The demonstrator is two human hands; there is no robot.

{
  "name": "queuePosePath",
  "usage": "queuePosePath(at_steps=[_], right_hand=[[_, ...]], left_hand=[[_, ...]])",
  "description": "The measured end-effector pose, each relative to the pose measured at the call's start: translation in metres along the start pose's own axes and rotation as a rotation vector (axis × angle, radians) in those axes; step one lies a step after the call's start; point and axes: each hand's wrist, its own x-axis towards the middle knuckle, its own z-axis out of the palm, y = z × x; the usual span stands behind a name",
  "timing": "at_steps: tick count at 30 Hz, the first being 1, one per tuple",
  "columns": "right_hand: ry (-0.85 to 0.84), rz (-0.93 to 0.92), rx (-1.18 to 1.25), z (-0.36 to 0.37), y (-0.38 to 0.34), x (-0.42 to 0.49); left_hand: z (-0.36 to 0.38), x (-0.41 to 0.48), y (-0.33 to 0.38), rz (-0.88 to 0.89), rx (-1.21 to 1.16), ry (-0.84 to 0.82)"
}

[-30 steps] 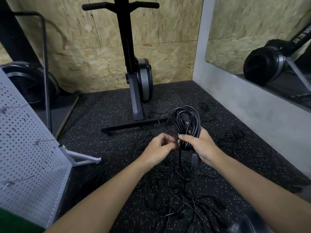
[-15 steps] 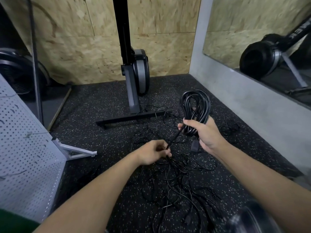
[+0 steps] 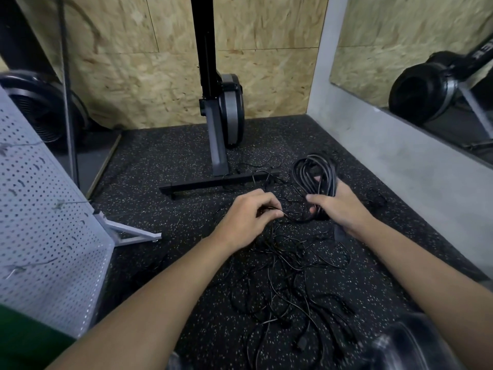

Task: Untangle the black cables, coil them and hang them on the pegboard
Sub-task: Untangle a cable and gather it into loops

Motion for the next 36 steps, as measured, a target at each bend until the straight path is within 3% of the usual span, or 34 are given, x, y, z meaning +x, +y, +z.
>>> queuePosePath(at_steps=[6, 14, 22, 25, 28, 31, 36], right_hand=[[-0.317, -0.026, -0.243, 0.001, 0.001, -0.011], [-0.652, 0.021, -0.310, 0.013, 0.000, -0.020], [-0.705, 0.038, -0.380, 0.019, 0.006, -0.020], [-0.735, -0.016, -0.451, 0.016, 0.002, -0.024], [-0.765, -0.066, -0.471, 0.012, -0.003, -0.028], [-0.738, 0.006, -0.362, 0.011, -0.005, -0.030], [-0.620, -0.045, -0.470, 0.009, -0.007, -0.027]], left_hand=[[0.001, -0.001, 0.009, 0.068, -0.010, 0.109], [0.003, 0.000, 0.015, 0.030, -0.078, 0.170], [0.005, 0.002, 0.006, 0.056, 0.049, 0.147], [0.004, 0.002, 0.002, 0.039, 0.132, -0.045], [0.003, 0.000, 0.001, -0.010, 0.062, -0.184], [0.000, 0.001, -0.003, -0.039, 0.041, -0.189], [0.000, 0.002, -0.007, -0.132, -0.013, -0.106]])
